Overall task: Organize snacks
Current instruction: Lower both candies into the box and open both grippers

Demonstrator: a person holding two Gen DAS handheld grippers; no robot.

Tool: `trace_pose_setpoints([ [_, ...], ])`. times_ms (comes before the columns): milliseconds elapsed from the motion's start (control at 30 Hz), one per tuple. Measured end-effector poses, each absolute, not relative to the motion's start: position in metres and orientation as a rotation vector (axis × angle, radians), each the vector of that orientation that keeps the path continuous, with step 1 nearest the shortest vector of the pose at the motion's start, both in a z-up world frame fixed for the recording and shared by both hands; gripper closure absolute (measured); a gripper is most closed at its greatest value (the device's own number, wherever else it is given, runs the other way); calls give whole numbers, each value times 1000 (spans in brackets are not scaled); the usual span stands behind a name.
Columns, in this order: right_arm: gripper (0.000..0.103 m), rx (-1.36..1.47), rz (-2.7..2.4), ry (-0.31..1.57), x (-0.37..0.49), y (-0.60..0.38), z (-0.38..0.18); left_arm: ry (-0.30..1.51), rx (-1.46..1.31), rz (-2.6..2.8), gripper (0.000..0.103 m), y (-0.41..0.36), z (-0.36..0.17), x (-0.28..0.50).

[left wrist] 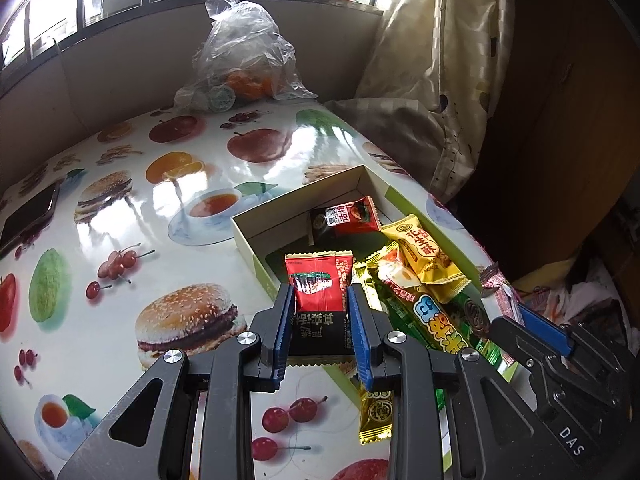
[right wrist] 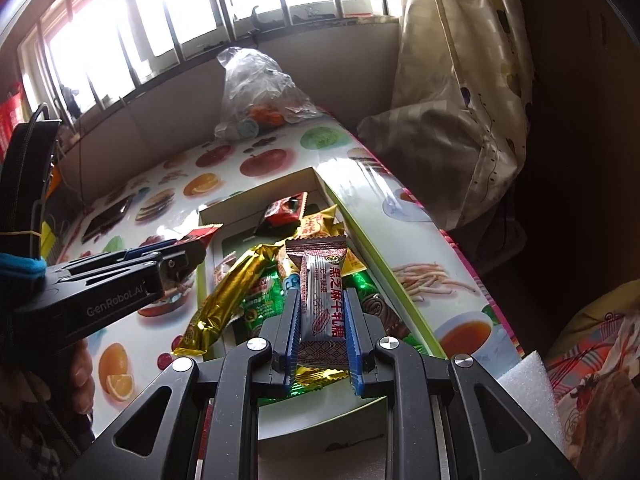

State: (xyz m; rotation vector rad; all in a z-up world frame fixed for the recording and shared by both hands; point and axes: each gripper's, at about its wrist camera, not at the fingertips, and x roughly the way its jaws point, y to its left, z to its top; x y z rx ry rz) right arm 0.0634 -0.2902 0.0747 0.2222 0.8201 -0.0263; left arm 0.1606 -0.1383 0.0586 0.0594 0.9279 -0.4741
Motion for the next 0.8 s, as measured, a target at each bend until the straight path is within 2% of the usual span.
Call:
trace_pose_setpoints([
  [800, 83, 228, -31, 887, 75, -295, 48, 978, 75, -504, 75, -162, 37, 171],
])
